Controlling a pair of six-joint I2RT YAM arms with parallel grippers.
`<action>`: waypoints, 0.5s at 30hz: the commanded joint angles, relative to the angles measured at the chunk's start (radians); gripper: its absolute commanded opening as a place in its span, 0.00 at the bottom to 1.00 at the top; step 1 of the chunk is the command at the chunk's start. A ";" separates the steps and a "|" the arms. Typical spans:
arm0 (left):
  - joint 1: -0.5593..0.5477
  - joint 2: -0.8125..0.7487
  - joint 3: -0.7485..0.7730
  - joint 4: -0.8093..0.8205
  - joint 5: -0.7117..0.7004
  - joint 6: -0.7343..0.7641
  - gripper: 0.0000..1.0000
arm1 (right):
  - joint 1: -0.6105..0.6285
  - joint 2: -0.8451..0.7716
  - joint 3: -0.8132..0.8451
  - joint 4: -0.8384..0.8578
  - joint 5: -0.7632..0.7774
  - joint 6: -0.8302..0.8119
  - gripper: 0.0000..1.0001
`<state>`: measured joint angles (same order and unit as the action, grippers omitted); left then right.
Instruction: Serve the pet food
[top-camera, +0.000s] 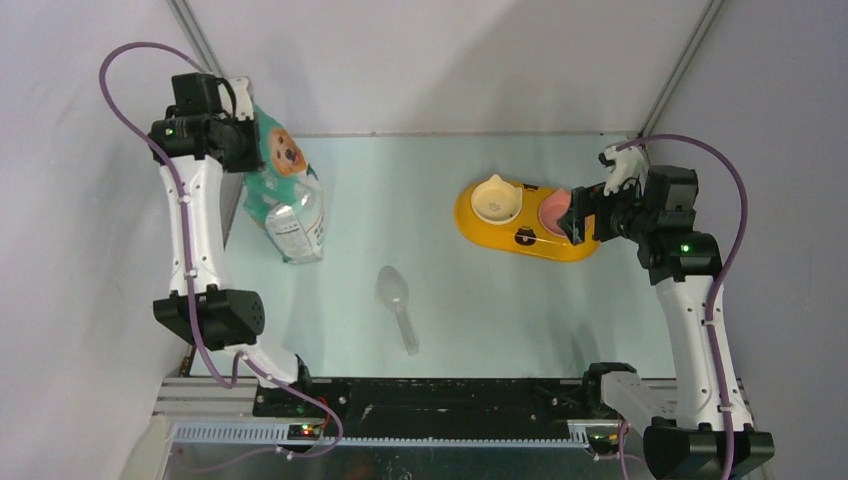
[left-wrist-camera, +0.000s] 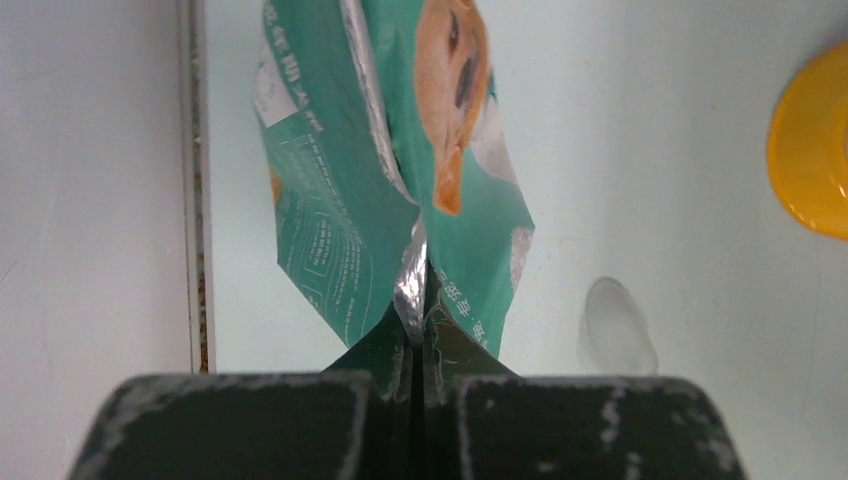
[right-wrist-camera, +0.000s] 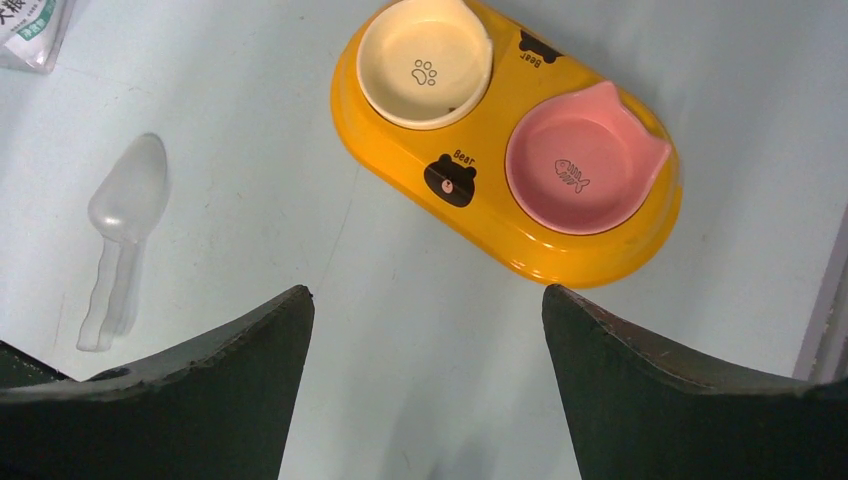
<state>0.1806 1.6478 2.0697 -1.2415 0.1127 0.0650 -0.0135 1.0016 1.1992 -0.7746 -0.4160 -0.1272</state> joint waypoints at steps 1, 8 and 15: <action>-0.079 -0.127 -0.005 0.010 0.151 0.060 0.00 | 0.005 0.006 0.000 0.039 -0.019 0.018 0.87; -0.107 -0.128 -0.004 -0.009 0.187 0.037 0.00 | 0.097 0.035 0.004 0.058 -0.030 0.024 0.86; -0.103 -0.125 0.102 -0.026 0.251 -0.020 0.00 | 0.304 0.225 0.145 0.106 -0.032 0.079 0.84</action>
<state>0.0891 1.6077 2.0377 -1.2613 0.2100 0.0952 0.1909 1.1183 1.2243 -0.7372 -0.4335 -0.0887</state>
